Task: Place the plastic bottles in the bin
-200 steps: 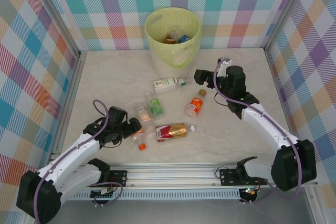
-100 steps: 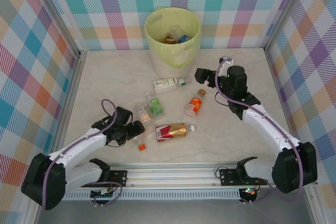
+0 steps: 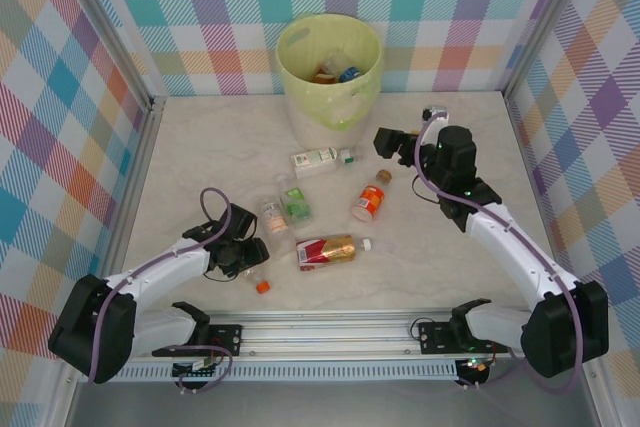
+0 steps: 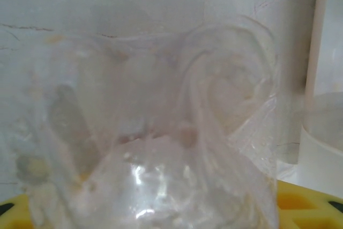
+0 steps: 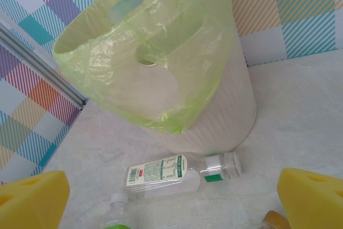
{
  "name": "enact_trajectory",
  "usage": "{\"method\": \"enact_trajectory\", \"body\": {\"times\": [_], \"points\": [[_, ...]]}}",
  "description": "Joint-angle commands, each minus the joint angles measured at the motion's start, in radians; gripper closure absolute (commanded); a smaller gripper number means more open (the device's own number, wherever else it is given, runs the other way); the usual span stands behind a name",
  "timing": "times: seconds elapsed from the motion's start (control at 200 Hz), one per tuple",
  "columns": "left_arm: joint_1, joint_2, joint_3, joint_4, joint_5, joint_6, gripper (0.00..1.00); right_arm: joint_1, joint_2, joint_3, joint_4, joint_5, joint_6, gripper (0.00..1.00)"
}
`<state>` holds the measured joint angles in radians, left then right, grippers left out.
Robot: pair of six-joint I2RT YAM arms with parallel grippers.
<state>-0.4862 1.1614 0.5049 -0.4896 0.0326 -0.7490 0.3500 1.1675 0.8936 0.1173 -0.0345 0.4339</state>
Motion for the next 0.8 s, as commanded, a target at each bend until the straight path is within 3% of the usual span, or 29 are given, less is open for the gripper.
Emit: {"method": "enact_trajectory", "body": {"times": [0.0, 0.46, 0.795], "points": [[-0.016, -0.005, 0.005, 0.031, -0.032, 0.018, 0.45, 0.005, -0.041, 0.007, 0.013, 0.011, -0.003, 0.00], [-0.015, -0.220, 0.037, 0.058, -0.073, 0.067, 0.50, 0.004, -0.114, -0.024, -0.030, 0.003, 0.070, 0.00], [-0.014, -0.290, 0.170, 0.198, -0.140, 0.094, 0.54, 0.006, -0.096, -0.032, -0.061, -0.125, 0.158, 0.00]]}}
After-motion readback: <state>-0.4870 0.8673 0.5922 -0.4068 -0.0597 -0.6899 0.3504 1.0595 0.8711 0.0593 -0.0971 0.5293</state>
